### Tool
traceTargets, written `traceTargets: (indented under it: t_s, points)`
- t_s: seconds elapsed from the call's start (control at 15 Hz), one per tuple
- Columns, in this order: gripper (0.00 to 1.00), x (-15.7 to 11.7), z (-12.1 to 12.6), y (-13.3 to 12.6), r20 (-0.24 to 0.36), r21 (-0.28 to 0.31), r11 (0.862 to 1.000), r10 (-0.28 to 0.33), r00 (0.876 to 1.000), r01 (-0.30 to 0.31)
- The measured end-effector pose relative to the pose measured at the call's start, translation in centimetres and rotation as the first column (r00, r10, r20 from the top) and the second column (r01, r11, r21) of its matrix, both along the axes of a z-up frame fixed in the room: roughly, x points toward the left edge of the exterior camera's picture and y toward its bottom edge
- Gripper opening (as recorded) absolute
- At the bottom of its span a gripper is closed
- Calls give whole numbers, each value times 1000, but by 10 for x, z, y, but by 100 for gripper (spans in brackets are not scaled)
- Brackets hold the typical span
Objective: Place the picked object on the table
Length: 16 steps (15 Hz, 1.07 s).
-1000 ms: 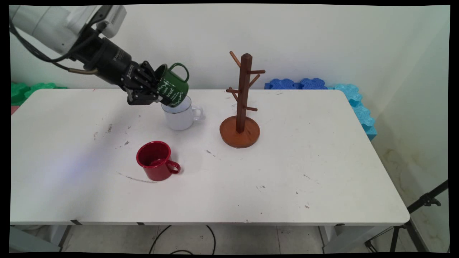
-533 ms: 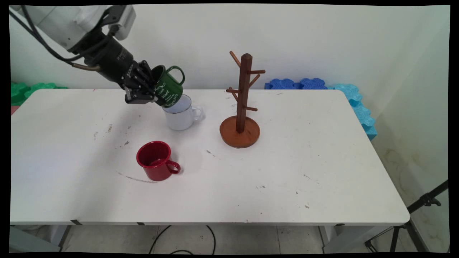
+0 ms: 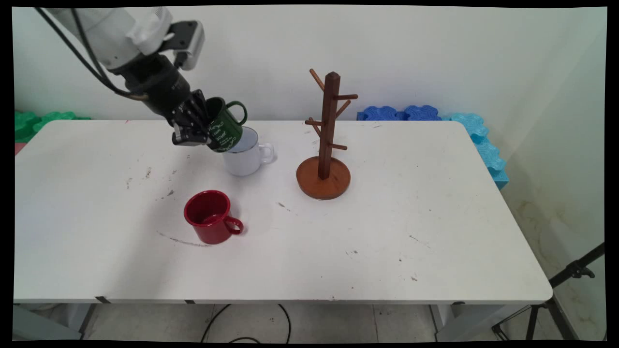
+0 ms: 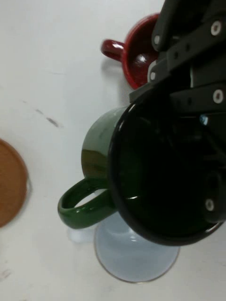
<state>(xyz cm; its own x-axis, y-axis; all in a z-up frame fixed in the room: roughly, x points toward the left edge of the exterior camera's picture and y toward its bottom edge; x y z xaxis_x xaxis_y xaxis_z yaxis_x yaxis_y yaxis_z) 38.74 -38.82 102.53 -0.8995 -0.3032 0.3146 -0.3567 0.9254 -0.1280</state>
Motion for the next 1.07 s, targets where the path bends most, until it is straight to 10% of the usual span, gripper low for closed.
traceTargets:
  t_s: [0.53,1.07]
  points:
    - [0,-13,-42,-25,130,46,999,10,991,-16]
    - [0,-44,-97,-49,135,83,996,29,990,-41]
